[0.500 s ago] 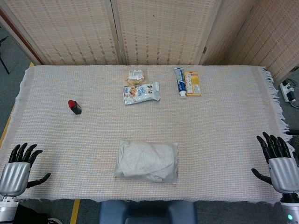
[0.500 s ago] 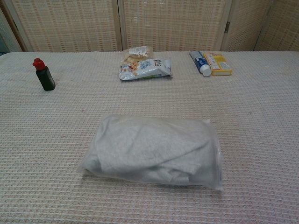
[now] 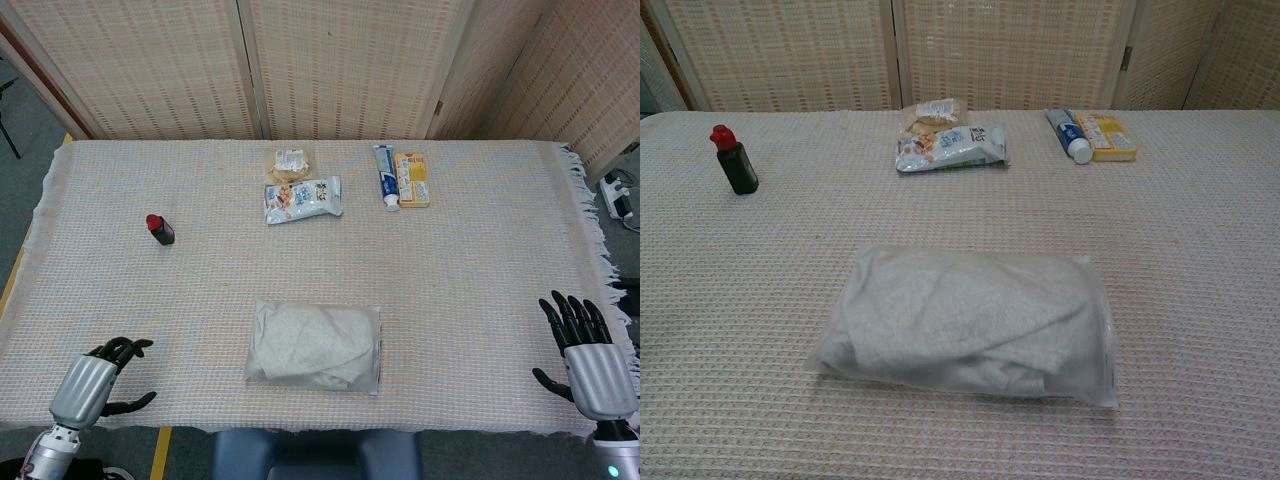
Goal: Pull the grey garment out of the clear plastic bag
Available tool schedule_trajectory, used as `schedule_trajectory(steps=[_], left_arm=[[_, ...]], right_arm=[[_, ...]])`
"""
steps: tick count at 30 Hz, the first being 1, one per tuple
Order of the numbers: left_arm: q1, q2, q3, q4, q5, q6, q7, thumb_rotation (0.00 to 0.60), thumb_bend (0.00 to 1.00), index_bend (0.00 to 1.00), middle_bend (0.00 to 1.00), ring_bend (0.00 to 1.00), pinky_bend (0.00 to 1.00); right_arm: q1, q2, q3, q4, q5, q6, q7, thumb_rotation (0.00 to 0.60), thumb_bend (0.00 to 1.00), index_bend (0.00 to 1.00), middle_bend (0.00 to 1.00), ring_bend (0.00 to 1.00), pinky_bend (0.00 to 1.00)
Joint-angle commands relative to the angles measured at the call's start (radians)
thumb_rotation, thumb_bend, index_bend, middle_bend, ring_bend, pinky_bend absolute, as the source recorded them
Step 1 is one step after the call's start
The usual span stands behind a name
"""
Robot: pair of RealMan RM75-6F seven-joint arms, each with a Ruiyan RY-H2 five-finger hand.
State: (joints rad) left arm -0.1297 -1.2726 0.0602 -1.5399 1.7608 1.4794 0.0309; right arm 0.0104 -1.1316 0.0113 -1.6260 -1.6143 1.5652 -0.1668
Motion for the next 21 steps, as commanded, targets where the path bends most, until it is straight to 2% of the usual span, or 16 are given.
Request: schedule_trajectory(steps=[1,2,5,16,21], left_arm=[[-0.028,-0.169,0.015,0.163,0.083,0.047,-0.095,0.6,0.2,0.54,1.0,0.98,0.99],[-0.03,-0.203,0.017,0.196,0.093,0.054,-0.102,0.6,0.21,0.58,1.0,1.0,1.0],[-0.04,-0.289,0.019,0.273,0.109,0.056,-0.102,0.6,0.22,0.62,1.0,1.0,1.0],[-0.082,-0.586,0.007,0.572,0.172,0.128,-0.037,0.6,0.23,0.59,1.0,1.0,1.0],[-0.103,-0.662,-0.003,0.669,0.167,0.146,-0.035,0.6,0.23,0.54,1.0,1.0,1.0]], right_arm=[[0.007,-0.012,-0.003,-0.001,-0.006,-0.012,-0.012,0.6,0.07,0.0,0.0,0.0,0.0],[0.008,-0.015,-0.003,-0.002,-0.009,-0.013,-0.018,0.6,0.07,0.0,0.0,0.0,0.0],[0.01,-0.026,-0.005,-0.006,-0.013,-0.016,-0.033,0.6,0.07,0.0,0.0,0.0,0.0],[0.018,-0.027,-0.012,-0.008,-0.005,-0.047,-0.056,0.6,0.07,0.0,0.0,0.0,0.0],[0.016,-0.015,-0.009,-0.011,0.006,-0.046,-0.044,0.6,0.07,0.0,0.0,0.0,0.0]])
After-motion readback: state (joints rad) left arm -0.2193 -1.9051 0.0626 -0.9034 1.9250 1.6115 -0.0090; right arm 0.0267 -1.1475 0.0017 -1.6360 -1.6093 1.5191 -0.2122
